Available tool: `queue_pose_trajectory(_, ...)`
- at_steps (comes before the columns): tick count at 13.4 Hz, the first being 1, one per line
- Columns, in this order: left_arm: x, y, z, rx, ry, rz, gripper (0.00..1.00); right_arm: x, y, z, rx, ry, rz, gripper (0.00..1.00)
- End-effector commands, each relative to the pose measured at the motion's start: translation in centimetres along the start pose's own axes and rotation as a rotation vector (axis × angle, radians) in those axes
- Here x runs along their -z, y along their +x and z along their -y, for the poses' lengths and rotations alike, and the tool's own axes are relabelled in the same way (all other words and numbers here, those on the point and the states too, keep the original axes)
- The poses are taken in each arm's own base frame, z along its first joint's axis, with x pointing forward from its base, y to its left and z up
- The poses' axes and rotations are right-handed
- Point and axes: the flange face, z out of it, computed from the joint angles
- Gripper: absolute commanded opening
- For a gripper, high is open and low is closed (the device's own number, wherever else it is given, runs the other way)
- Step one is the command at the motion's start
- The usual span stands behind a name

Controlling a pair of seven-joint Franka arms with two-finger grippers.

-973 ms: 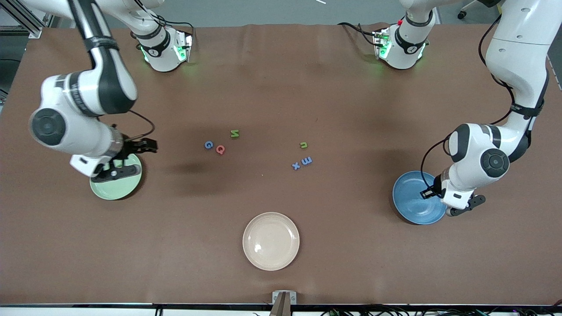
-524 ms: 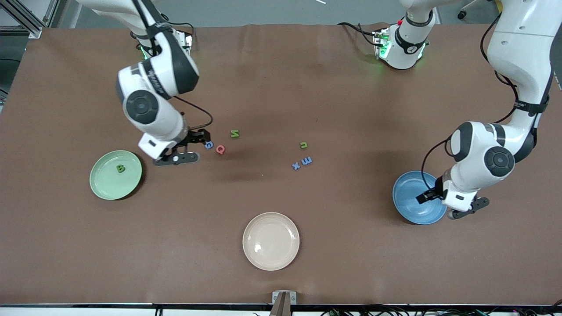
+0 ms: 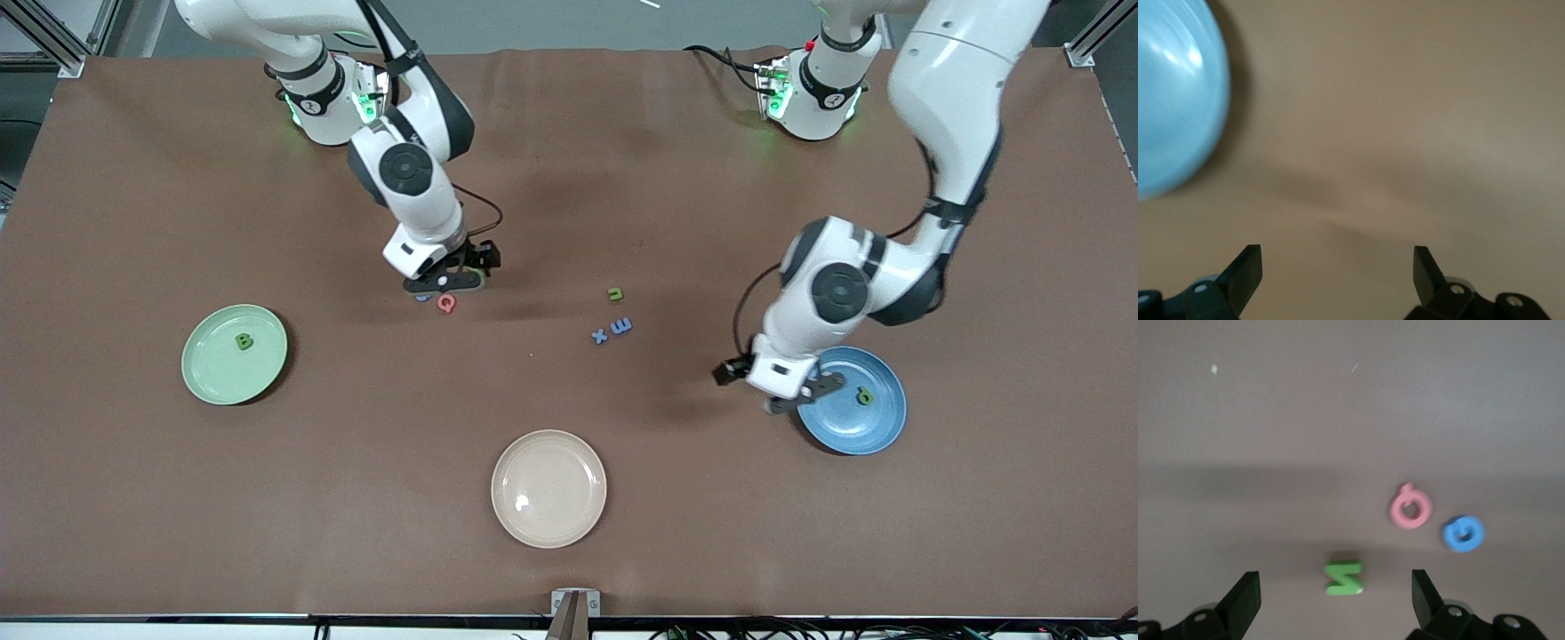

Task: Sort upper and lower case letters into plates
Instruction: 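Grasp the green M with the right gripper while the left gripper reaches m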

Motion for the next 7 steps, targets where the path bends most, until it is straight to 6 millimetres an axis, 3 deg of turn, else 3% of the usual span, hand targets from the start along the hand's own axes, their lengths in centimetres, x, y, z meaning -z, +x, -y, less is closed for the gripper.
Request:
queue_pose_trajectory(1, -1.6, -4.2, -4.7, 0.050, 0.012, 0.010, 1.00, -2.6, -0.7, 0.1, -0.035, 0.013, -0.013, 1.00)
queue_pose_trajectory(3, -2.7, -7.3, -7.7, 0.072, 0.011, 0.018, 1.00, -4.1, -1.0, -0.1, -0.035, 0.002, 0.001, 1.00)
queue_pose_trajectory(7, -5.3, -10.6, -11.6, 0.114, 0.005, 0.037, 1.00, -5.2, -1.2, -0.4, -0.036, -0.012, 0.019, 0.99)
